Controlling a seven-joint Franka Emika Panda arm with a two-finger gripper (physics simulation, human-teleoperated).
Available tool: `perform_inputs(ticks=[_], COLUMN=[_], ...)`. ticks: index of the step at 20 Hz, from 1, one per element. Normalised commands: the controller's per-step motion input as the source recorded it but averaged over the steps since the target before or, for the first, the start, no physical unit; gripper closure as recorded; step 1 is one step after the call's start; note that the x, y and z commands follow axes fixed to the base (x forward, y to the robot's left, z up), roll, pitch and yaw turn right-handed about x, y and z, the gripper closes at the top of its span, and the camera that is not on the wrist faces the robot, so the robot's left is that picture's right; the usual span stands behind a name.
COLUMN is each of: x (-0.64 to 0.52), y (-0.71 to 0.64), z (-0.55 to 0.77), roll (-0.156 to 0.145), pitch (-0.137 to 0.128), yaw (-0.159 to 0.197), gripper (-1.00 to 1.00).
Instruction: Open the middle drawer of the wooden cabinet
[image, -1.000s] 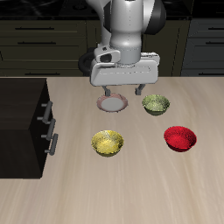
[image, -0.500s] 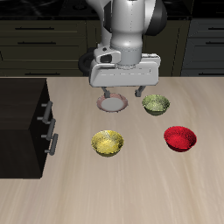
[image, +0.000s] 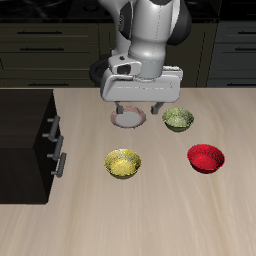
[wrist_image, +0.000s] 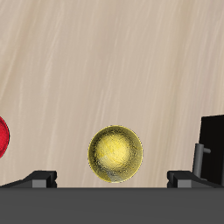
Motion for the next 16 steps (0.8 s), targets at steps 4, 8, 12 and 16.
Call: perform_inputs(ticks=[4,8,12,16], x=[0.01,-0.03,-0.06,-0.05], y=[-0.06,-0.23,-0.28,-0.22], z=[-0.01,-0.07,0.01,0.04], roll=[-0.065,-0.131,-0.108,-0.093], pitch=[0.026,0.073,0.016,0.006], yaw=[0.059,-0.012,-0.007,0.024], gripper=[-1.0,-1.0,-1.0,-1.0])
